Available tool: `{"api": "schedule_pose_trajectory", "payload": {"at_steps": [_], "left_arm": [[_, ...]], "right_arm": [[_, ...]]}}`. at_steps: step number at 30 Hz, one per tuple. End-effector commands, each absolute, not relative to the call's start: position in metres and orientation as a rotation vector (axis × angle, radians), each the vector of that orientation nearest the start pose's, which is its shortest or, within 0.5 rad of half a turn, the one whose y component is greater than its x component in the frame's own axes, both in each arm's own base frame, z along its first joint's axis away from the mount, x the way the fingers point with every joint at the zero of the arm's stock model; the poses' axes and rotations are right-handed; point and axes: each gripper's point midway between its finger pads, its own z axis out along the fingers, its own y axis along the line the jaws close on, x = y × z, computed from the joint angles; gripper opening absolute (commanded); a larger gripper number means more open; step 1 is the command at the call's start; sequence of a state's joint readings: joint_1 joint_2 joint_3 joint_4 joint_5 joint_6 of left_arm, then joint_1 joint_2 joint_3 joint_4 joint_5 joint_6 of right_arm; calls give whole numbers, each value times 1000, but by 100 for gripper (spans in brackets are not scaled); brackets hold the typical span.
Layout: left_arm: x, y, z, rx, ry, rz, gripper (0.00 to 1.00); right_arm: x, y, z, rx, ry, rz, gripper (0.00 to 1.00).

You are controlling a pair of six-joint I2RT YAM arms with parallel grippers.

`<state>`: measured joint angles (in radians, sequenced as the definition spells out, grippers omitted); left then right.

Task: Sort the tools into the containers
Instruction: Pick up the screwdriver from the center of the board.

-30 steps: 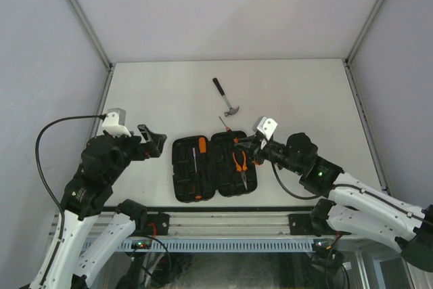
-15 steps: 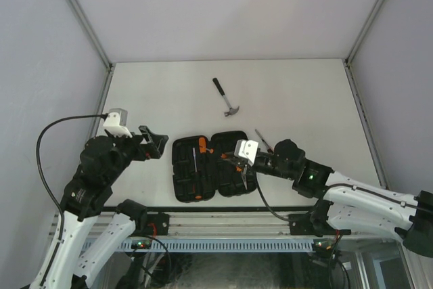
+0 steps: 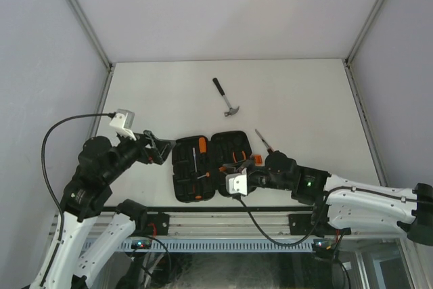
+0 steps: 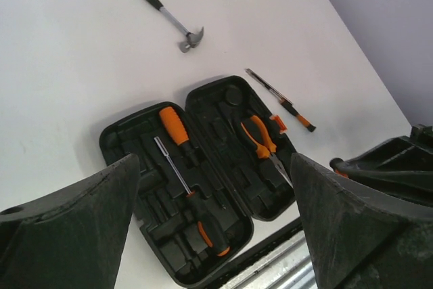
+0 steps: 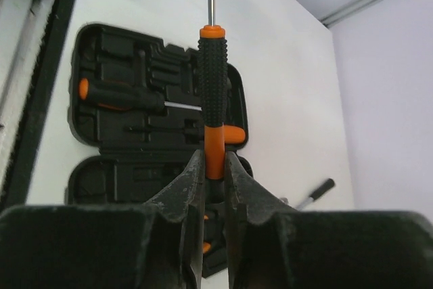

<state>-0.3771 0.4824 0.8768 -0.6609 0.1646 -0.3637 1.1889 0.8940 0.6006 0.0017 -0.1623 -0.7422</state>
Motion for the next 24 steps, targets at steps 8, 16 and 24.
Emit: {"api": "schedule_pose_trajectory", "payload": {"at_steps": [8, 16, 24], "left_arm": [[165, -186, 278, 363, 1874, -884, 92], [154, -223, 246, 542, 1983, -911, 85], [147, -245, 219, 656, 2094, -933, 74]], "right_arm": [[166, 293, 196, -1787, 861, -54, 0], [183, 279, 193, -1866, 820, -259, 0], [187, 283, 201, -1862, 756, -300, 0]]}}
